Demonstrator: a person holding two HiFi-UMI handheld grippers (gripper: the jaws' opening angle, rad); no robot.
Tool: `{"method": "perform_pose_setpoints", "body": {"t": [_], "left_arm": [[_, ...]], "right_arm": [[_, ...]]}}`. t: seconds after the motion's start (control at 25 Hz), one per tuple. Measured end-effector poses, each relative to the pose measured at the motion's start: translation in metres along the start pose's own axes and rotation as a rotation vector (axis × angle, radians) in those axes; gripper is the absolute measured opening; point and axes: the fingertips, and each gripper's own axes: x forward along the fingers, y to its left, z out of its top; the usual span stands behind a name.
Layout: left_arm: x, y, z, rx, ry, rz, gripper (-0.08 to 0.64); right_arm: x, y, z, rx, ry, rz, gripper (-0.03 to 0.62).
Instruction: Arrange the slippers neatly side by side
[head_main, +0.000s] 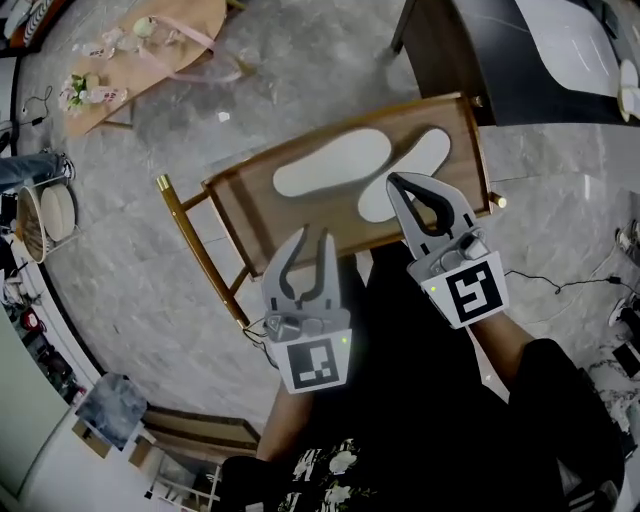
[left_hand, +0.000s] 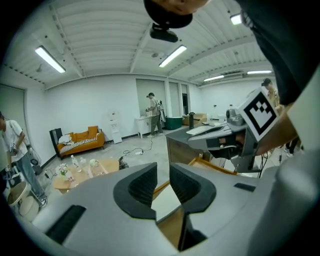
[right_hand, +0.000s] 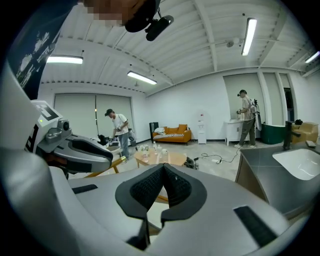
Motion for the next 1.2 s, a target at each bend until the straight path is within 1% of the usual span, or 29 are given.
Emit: {"method": "perform_pose_setpoints", "body": {"t": [0.16, 0.28, 0.4, 0.52, 0.72, 0.8, 0.88, 1.0, 1.04, 1.12, 1.2], "left_arm": [[0.012, 0.0, -0.019, -0.001, 0.027, -0.005, 0.08], [0.023, -0.001, -0.041, -0.019, 0.064, -0.014, 0.087], [0.039, -0.001, -0.062, -0.002, 0.095, -0.031, 0.094], [0.05, -0.001, -0.082, 0.008, 0.128, -0.025, 0.106], [0.051, -0.003, -0.101, 0.038, 0.161, -0.026, 0.109], [0.05, -0.005, -0.106, 0.055, 0.176, -0.028, 0.11], [0.049, -0.006, -0.112, 0.089, 0.188, -0.028, 0.119], [0.053, -0.005, -0.119, 0.175, 0.196, -0.02, 0.153], [0.056, -0.005, -0.122, 0.188, 0.198, -0.019, 0.155], [0.063, -0.007, -0.131, 0.182, 0.21, -0.025, 0.159], [0.064, -0.008, -0.129, 0.181, 0.212, -0.038, 0.163]], "right_arm": [[0.005, 0.002, -0.03, 0.026, 0.051, 0.012, -0.002], [0.004, 0.001, -0.05, 0.044, 0.097, 0.007, -0.003], [0.008, -0.004, -0.07, 0.059, 0.119, -0.004, -0.002], [0.01, -0.004, -0.091, 0.07, 0.148, -0.011, -0.002], [0.007, 0.004, -0.102, 0.088, 0.157, -0.027, -0.002], [0.004, 0.006, -0.106, 0.076, 0.165, -0.039, -0.002], [0.001, 0.009, -0.109, 0.071, 0.174, -0.054, -0.002], [0.001, 0.013, -0.109, 0.092, 0.164, -0.071, -0.003], [0.002, 0.014, -0.111, 0.097, 0.163, -0.071, -0.002], [0.003, 0.013, -0.119, 0.103, 0.174, -0.071, -0.002], [-0.001, 0.013, -0.118, 0.106, 0.183, -0.08, -0.002]]}}
